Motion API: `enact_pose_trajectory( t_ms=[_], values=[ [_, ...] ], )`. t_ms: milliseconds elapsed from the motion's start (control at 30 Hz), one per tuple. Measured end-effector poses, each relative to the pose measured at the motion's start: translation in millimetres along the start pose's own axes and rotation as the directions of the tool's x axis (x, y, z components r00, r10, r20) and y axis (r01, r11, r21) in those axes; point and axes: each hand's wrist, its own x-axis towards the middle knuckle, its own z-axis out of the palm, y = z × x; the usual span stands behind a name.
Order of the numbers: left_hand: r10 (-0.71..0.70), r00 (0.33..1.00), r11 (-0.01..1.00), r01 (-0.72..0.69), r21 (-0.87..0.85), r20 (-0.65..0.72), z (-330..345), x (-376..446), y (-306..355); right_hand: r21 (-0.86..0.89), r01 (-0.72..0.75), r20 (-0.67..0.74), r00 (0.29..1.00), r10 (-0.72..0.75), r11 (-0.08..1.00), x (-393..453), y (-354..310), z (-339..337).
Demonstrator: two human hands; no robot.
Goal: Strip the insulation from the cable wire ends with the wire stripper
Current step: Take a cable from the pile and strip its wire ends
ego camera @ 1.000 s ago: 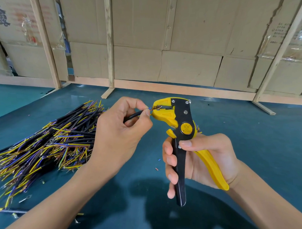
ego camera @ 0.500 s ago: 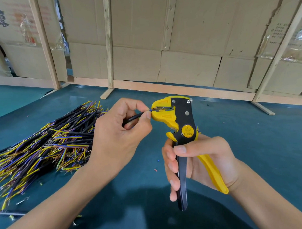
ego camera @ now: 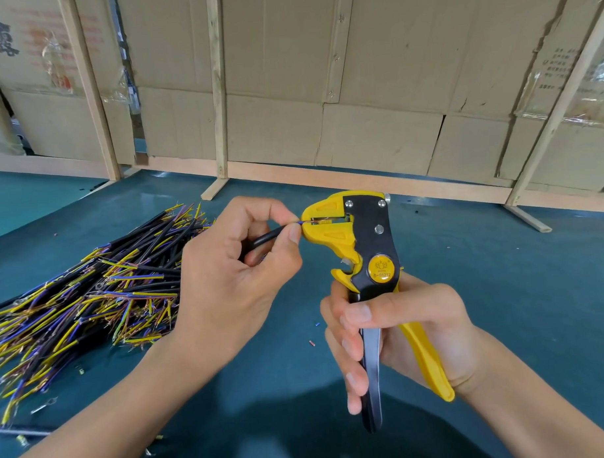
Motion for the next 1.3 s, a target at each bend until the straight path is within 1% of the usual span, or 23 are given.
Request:
enact_pose_trajectory(
  t_ms=[100,167,233,333,433,700,867,967,1067,1133,1200,1300],
  values=[
    [0.021,1.0,0.999,-0.021,0.029,-0.02,1.3,0.0,3.1,0.021,0.01,0.014,1.0,-0.01,1.0,1.0,1.6,0.6],
    [0.001,1.0,1.0,-0.001,0.008,-0.023,3.4,-0.3,3.7,0.034,0.012,0.023,1.0,-0.013,0.999,1.5,2.4,0.3],
    [-0.059,0.998,0.996,0.057,-0.074,-0.02,6.6,-1.3,3.7,0.051,0.014,0.031,0.999,-0.016,0.999,1.9,2.8,-0.1],
    [-0.17,0.985,0.958,0.164,-0.235,-0.007,11.7,-2.4,4.1,0.077,0.017,0.022,1.0,-0.019,0.997,2.2,3.3,-0.7],
    [-0.236,0.972,0.929,0.224,-0.296,-0.005,14.6,-2.7,4.6,0.084,0.02,0.006,1.0,-0.021,0.996,2.1,3.6,-0.9],
    [-0.227,0.974,0.915,0.209,-0.346,-0.013,20.0,-8.4,3.8,0.092,0.037,0.0,0.999,-0.038,0.995,2.6,5.2,1.2],
    [-0.219,0.976,0.905,0.207,-0.372,0.01,20.6,-8.0,3.8,0.08,0.027,-0.02,0.999,-0.025,0.996,3.6,6.3,0.9],
    [-0.238,0.969,0.845,0.241,-0.477,0.069,17.0,-5.6,6.0,0.071,0.021,-0.033,0.999,-0.019,0.997,3.5,6.1,1.2],
    [-0.34,0.929,0.714,0.357,-0.603,0.147,13.5,0.3,9.2,0.069,0.021,-0.033,0.999,-0.019,0.997,3.6,4.7,2.4],
    [-0.392,0.903,0.662,0.41,-0.627,0.176,11.7,4.1,8.5,0.054,0.018,-0.03,0.999,-0.017,0.998,4.0,4.4,2.5],
    [-0.4,0.906,0.691,0.396,-0.605,0.135,9.1,5.1,7.2,0.018,0.013,-0.041,0.999,-0.012,1.0,4.6,4.6,2.2],
    [-0.334,0.939,0.764,0.323,-0.558,0.086,6.8,4.7,6.9,-0.011,-0.005,-0.056,0.998,0.004,1.0,3.3,4.1,-0.5]
  ],
)
